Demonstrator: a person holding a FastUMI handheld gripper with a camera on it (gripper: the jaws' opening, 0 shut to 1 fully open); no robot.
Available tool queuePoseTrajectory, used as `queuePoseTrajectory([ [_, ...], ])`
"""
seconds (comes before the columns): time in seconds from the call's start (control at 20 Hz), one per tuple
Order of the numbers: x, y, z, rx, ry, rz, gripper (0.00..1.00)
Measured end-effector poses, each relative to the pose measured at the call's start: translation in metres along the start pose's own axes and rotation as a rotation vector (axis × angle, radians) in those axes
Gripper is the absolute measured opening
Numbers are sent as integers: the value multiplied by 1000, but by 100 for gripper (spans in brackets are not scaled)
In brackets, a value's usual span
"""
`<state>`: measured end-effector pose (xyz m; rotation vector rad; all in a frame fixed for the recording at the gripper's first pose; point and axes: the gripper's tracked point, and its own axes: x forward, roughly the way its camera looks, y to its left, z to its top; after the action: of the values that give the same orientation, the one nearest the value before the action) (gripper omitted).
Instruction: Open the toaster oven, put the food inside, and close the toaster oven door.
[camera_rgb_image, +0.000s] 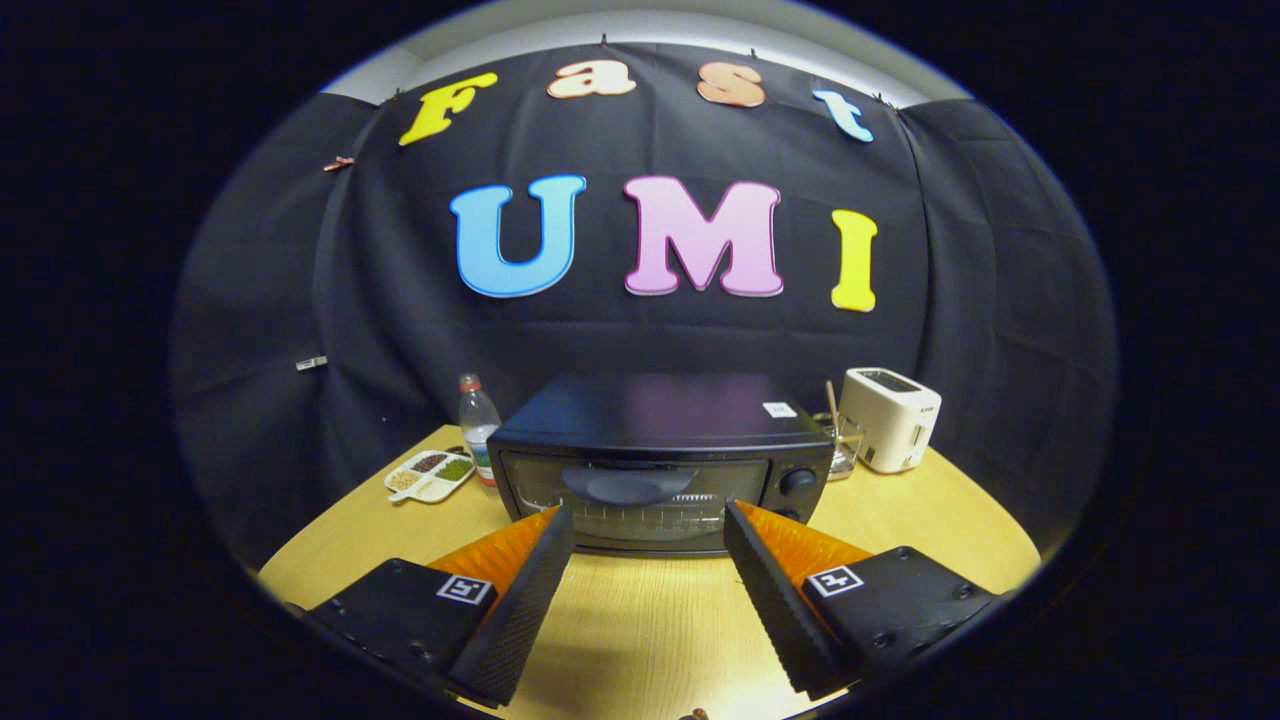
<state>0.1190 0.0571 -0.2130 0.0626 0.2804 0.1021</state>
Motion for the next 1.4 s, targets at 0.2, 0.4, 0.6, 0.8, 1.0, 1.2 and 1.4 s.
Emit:
queuePoseTrajectory([
  [0.2,-49,-30,52,30,-115,26,97],
  [0.4,-76,-73,73,56,-136,-14,98],
  [0.6,-96,-110,102,47,-192,-62,98],
  [0.8,-109,-134,105,22,-210,-85,98],
  [1.0,-112,-149,104,14,-211,-92,98],
  [1.2,-108,-157,110,34,-222,-98,98],
  [1.4,-104,-156,109,34,-211,-89,98],
])
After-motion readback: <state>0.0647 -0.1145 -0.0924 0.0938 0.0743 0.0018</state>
